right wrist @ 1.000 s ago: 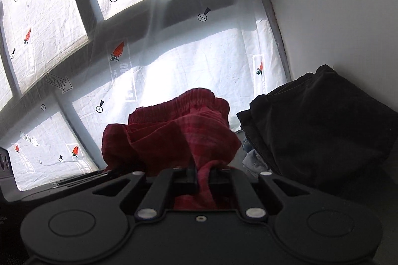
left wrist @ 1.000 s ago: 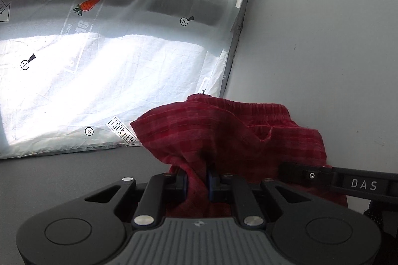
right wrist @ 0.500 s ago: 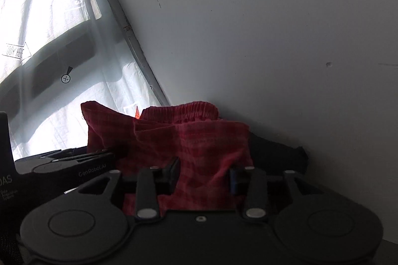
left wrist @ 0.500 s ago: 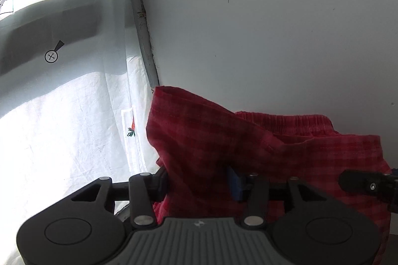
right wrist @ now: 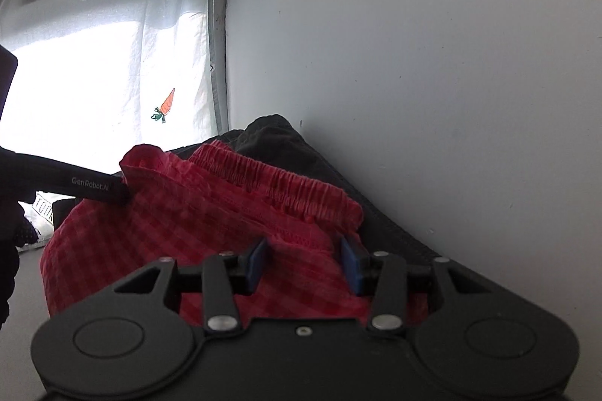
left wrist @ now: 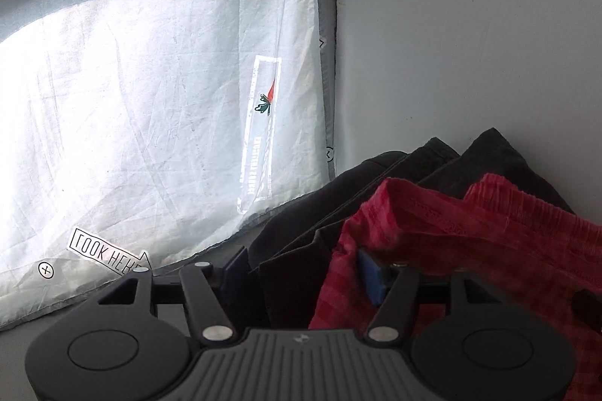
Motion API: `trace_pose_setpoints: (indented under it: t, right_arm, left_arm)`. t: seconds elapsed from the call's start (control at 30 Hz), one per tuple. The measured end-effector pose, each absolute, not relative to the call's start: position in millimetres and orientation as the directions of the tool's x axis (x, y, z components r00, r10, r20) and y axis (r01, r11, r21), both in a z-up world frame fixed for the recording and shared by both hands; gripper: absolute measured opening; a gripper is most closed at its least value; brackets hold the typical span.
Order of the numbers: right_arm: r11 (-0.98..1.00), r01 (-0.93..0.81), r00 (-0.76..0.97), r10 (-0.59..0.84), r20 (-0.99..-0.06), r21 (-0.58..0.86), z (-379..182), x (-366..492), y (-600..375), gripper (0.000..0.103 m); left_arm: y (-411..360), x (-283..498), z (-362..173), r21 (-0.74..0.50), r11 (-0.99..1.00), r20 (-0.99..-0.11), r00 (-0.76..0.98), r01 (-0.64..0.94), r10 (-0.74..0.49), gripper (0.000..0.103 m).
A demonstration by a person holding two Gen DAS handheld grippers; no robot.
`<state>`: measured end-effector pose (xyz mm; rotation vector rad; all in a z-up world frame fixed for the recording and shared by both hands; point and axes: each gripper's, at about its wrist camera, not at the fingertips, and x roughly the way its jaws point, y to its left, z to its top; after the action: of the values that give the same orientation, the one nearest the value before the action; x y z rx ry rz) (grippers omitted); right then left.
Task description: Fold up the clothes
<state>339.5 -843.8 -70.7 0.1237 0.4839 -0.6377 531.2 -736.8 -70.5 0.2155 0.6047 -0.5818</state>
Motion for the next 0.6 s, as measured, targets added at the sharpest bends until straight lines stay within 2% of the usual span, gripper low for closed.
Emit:
trace_pose_setpoints:
  t: [0.1, 0.17, 0.27, 0.4, 0.47, 0.6]
  right_arm:
    - [0.799, 0.6, 0.701, -0.542, -0.464, -0.028, -66, 341, -849, 0.051]
    - [0.798, 0.601, 0.705, -0.552, -0.446, -0.037, -59, 338, -845, 0.061]
    - [0.796, 0.603, 0.71, -0.565, -0.419, -0.051, -48, 334, -839, 0.066]
    - [0.802, 0.593, 0.722, -0.568, -0.394, -0.07, -32, 325, -827, 0.082]
    - [0.819, 0.569, 0.735, -0.549, -0.398, -0.078, -23, 317, -815, 0.09]
    - [0.858, 0.501, 0.771, -0.501, -0.393, -0.111, -5, 296, -781, 0.096]
  left_arm:
    - [-733, 530, -68, 0.015, 0.826, -0.577, 0.679, 0.564, -0.453, 0.068]
    - [-725, 524, -61, -0.006, 0.832, -0.563, 0.686, 0.554, -0.461, 0.068]
    - [-708, 506, -46, -0.035, 0.841, -0.524, 0.706, 0.541, -0.476, 0.069]
    - [-670, 468, -21, -0.055, 0.86, -0.466, 0.748, 0.507, -0.472, 0.085]
    - [-649, 447, -8, -0.063, 0.871, -0.438, 0.771, 0.487, -0.463, 0.088]
    - [-606, 394, 8, -0.059, 0.908, -0.403, 0.822, 0.414, -0.401, 0.094]
